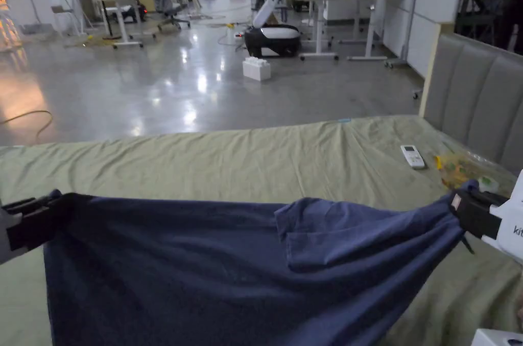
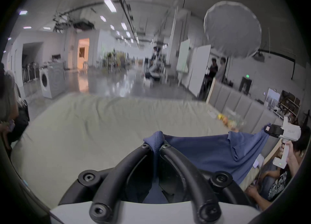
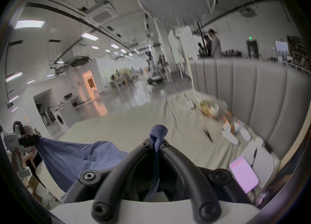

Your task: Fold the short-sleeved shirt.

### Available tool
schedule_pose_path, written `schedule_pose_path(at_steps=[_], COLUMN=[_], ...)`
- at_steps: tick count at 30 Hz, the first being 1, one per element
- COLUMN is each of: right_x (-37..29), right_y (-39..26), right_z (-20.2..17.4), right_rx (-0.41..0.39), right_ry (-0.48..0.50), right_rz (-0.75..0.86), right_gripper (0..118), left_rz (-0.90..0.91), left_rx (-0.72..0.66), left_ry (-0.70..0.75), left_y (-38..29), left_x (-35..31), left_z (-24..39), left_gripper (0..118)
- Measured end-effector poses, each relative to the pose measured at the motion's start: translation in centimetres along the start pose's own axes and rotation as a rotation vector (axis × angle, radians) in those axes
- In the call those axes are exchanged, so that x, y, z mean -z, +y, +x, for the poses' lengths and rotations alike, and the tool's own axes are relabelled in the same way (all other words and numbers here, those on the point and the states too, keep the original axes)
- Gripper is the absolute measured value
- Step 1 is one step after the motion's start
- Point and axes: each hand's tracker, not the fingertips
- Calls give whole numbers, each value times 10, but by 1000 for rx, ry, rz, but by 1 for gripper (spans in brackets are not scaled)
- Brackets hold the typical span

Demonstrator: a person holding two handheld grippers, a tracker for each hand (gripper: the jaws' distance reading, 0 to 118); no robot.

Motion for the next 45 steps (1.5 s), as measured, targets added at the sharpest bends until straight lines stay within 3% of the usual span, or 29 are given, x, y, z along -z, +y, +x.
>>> schedule_pose_path(at_steps=[8, 10, 16, 18, 20, 23, 31, 41, 45], right_x=[-28, -35, -49, -51, -52, -53, -23, 55, 89], right_y=[122, 150, 215, 231, 236, 238, 229, 230, 228], right_z=[-71, -86, -109, -113, -116, -120, -126, -133, -134], right_rx=[-101, -112, -113, -152, -129, -190, -206, -262, -286], right_ry=[64, 76, 55, 45, 45, 26, 18, -21, -42], right_rz=[245, 280, 362, 418, 408, 449, 395, 366, 363], right_gripper=[5, 5, 5, 5, 5, 5, 5, 5, 5], left_rz=[289, 373, 450, 471, 476, 477, 440, 391, 376], left_rx=[112, 80, 60, 35, 40, 49, 23, -3, 63], left_ry=[131, 122, 151, 148, 161, 172, 170, 172, 193], left_y=[89, 106, 143, 149, 152, 157, 155, 169, 173], left_x=[-96, -112, -137, -142, -141, -135, -95, 2, 44], left_z=[8, 3, -6, -7, -7, -9, -13, -19, -12], left_gripper=[6, 6, 6, 6, 6, 6, 6, 6, 6])
